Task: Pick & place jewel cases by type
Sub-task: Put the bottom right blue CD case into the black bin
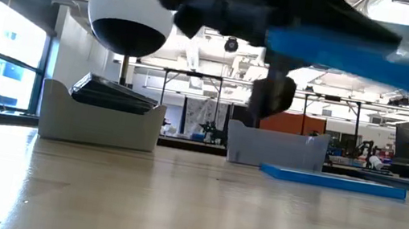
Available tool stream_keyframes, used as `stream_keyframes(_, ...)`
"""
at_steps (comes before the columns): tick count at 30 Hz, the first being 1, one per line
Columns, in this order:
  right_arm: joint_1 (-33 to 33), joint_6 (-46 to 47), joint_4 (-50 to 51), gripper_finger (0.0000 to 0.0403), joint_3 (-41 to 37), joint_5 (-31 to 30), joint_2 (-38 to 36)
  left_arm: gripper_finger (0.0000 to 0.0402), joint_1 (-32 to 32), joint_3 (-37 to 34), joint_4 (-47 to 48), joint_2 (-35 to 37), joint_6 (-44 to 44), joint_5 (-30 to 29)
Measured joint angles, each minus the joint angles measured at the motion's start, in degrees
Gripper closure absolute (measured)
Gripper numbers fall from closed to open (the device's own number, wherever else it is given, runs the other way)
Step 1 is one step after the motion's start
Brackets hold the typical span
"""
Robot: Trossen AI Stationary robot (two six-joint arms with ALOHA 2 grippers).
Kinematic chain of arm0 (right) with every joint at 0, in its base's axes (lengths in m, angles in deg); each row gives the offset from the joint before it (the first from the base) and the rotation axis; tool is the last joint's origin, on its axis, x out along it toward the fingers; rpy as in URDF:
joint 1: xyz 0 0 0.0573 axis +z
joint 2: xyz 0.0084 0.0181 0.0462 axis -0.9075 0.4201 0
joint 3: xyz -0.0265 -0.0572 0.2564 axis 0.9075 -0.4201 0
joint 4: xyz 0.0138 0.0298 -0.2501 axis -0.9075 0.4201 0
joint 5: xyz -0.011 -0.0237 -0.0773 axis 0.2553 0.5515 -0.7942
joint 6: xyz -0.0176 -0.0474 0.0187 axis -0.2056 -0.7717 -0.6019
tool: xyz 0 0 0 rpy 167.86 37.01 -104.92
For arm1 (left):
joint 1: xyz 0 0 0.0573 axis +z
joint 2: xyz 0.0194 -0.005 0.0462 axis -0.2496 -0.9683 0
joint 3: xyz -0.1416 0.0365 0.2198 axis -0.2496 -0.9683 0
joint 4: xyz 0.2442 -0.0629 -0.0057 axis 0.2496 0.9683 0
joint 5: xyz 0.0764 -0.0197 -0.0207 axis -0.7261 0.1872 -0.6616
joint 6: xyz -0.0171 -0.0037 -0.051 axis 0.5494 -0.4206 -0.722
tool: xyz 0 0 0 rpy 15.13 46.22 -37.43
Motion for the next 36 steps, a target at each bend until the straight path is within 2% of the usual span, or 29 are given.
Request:
stream_keyframes(3,2.20,0.77,0.15,0.0199,0.05,-4.01,-0.15,0.0382,0.45,4.04,6.32,-0.09,3.85,-0.09)
stream_keyframes(8,6.07,2.33,0.40,0.0199,0.03,-11.40,-0.15,0.0383,-0.06,10.74,23.99,-0.09,10.84,-1.97)
stream_keyframes(13,7.50,6.75,0.30,0.0199,0.01,-12.25,-0.15,0.0394,-0.37,16.43,34.97,-0.13,14.68,-5.94)
stream_keyframes(16,7.05,8.03,0.32,0.0199,-0.01,-13.12,-0.15,0.0393,0.28,21.59,41.13,-0.15,19.06,-11.16)
stream_keyframes(19,5.97,8.01,0.30,0.0199,-0.04,-13.22,-0.14,0.0387,1.33,28.03,49.49,-0.04,27.10,-17.33)
stream_keyframes(23,3.95,7.96,0.30,0.0199,-0.06,-13.22,-0.13,0.0390,2.46,36.85,60.76,-0.04,34.22,-29.24)
stream_keyframes(26,2.27,7.96,0.26,0.0199,-0.08,-13.21,-0.11,0.0393,3.49,41.41,63.53,0.11,40.82,-40.77)
stream_keyframes(28,1.18,8.31,0.14,0.0199,-0.10,-13.20,-0.09,0.0392,4.65,42.30,63.28,0.11,46.51,-45.13)
stream_keyframes(32,-0.42,9.84,-0.14,0.0199,-0.10,-12.72,-0.08,0.0385,8.72,42.04,63.18,-0.44,59.53,-44.85)
stream_keyframes(36,-0.99,9.97,-0.30,0.0199,-0.12,-11.07,-0.04,0.0383,13.69,41.78,62.35,-3.18,60.06,-47.69)
